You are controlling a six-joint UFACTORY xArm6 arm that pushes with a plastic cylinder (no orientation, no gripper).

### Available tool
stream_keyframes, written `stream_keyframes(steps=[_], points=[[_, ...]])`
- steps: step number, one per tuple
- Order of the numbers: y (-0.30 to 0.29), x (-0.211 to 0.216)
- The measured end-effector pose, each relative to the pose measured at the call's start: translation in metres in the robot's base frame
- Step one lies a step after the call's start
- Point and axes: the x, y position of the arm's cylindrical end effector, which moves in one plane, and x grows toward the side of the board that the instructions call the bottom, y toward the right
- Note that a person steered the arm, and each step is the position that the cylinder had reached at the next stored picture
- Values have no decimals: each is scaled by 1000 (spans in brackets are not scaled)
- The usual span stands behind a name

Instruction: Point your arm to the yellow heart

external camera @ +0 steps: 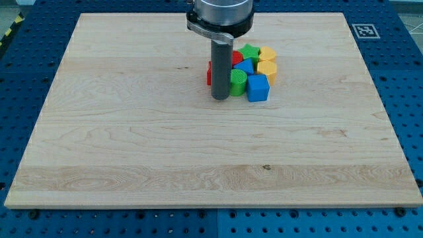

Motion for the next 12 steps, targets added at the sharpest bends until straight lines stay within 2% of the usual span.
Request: stream_keyframes(steps=[5, 7, 8, 9, 10, 11, 12], points=[[-16, 0], [-56, -2], [-94, -8], [-107, -46], [-107, -117], [-88, -171], [-42, -204]])
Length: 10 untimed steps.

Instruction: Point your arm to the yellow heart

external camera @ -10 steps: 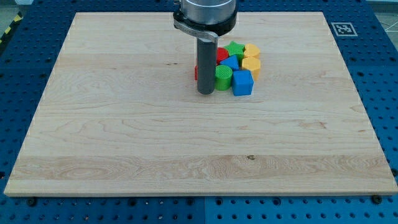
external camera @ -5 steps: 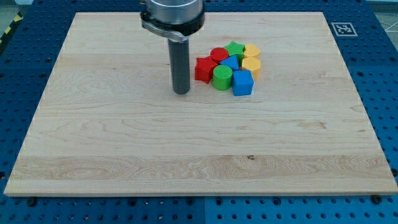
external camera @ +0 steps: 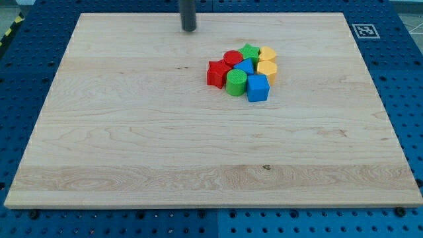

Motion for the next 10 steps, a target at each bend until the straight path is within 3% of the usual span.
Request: stream_keyframes(steps=[2, 4, 8, 10], points=[[121, -5], [209, 37], [196, 137], [135, 139]])
